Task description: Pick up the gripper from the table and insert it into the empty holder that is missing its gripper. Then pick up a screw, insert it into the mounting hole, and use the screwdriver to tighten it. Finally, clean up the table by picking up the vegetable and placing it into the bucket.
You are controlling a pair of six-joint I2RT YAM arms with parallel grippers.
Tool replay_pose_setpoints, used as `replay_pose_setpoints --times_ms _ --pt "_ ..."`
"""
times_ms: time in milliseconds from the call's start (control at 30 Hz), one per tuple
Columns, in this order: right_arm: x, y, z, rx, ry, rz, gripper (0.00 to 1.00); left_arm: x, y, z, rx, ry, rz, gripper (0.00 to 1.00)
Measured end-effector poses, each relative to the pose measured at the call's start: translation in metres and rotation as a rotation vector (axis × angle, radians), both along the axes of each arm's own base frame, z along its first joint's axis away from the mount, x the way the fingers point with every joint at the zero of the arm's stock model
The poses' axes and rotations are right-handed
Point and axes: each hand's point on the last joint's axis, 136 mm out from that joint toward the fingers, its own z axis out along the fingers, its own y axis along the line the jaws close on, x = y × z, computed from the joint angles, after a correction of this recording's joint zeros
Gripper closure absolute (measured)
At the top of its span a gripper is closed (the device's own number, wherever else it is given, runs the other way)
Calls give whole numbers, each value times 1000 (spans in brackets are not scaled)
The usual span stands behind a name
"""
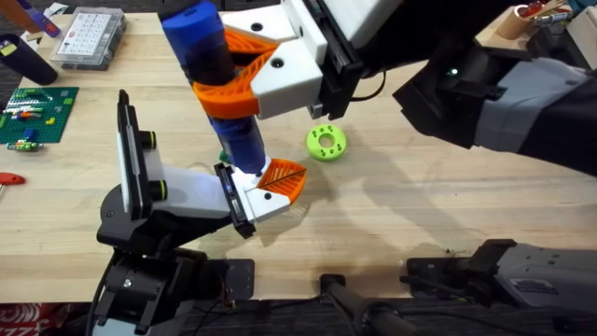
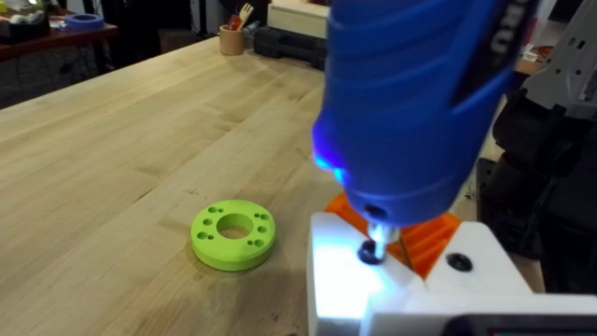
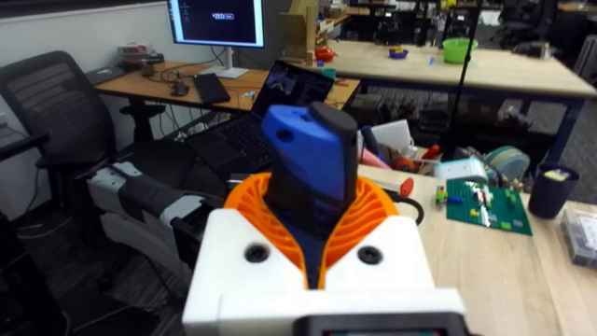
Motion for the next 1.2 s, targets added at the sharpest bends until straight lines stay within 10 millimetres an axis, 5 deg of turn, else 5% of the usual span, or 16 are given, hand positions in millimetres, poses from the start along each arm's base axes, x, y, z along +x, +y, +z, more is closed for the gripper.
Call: replay_pose_setpoints --times_ms 367,1200 --pt "-4 -1 -5 -18 35 33 955 0 0 -4 5 25 4 990" --pt "-1 -40 59 79 -29 57 955 0 0 -4 5 25 5 990"
